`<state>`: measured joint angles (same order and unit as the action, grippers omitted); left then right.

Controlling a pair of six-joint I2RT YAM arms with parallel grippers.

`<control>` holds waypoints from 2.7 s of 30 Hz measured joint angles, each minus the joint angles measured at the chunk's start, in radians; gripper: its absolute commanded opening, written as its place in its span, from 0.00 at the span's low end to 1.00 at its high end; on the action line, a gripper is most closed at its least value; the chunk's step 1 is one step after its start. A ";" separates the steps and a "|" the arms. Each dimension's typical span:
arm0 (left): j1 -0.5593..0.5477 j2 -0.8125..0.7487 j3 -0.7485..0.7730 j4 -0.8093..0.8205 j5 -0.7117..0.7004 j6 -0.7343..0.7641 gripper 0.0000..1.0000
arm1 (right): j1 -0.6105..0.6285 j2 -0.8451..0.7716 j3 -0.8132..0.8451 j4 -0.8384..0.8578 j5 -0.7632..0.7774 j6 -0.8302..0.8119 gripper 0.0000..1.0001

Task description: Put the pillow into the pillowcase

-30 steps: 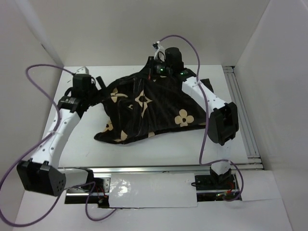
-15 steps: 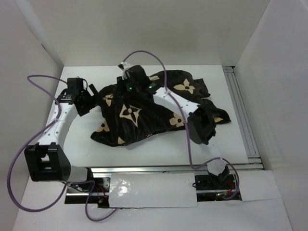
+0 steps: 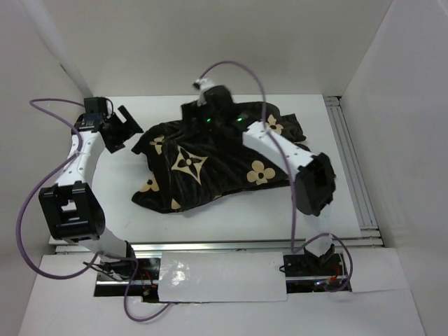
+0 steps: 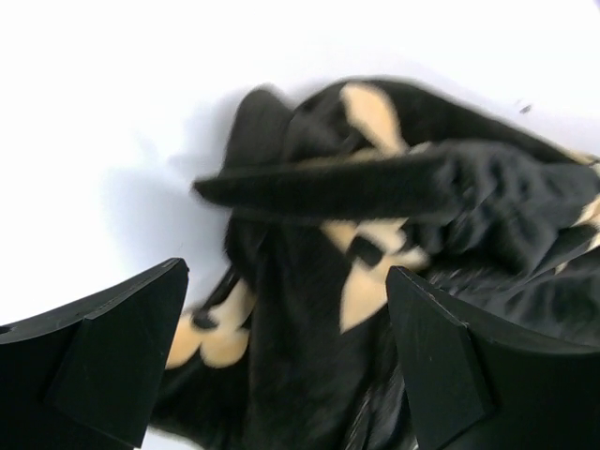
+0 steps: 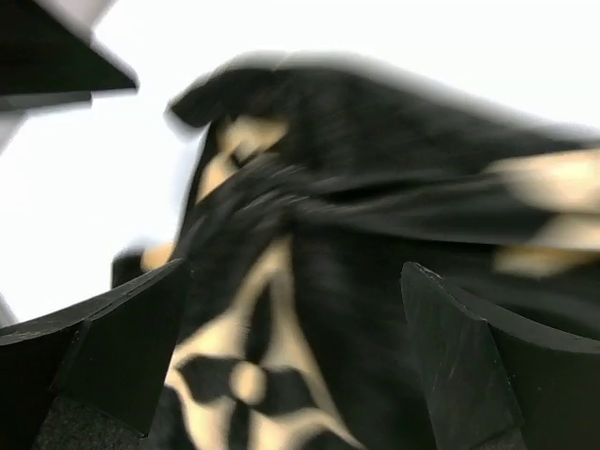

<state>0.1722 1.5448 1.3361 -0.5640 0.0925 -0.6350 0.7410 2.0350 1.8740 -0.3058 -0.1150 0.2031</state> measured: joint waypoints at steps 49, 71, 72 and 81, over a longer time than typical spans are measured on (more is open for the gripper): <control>-0.015 0.267 0.824 -0.026 0.137 0.092 0.00 | -0.780 -0.052 0.229 0.197 -0.220 0.153 0.00; 0.024 -0.655 -0.385 -0.143 -0.203 -0.273 1.00 | -0.963 -1.174 -1.052 0.097 0.056 0.276 1.00; 0.024 -0.690 -0.367 -0.139 -0.213 -0.281 1.00 | -0.963 -1.188 -0.999 0.090 0.077 0.275 1.00; -0.003 -0.614 -0.394 -0.055 -0.106 -0.239 0.95 | -0.955 -1.140 -0.846 -0.029 0.099 0.236 1.00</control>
<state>0.1688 0.9306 0.9424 -0.6189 -0.0135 -0.8742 -0.2138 0.8951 1.0279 -0.3351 -0.0158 0.4389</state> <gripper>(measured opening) 0.961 0.999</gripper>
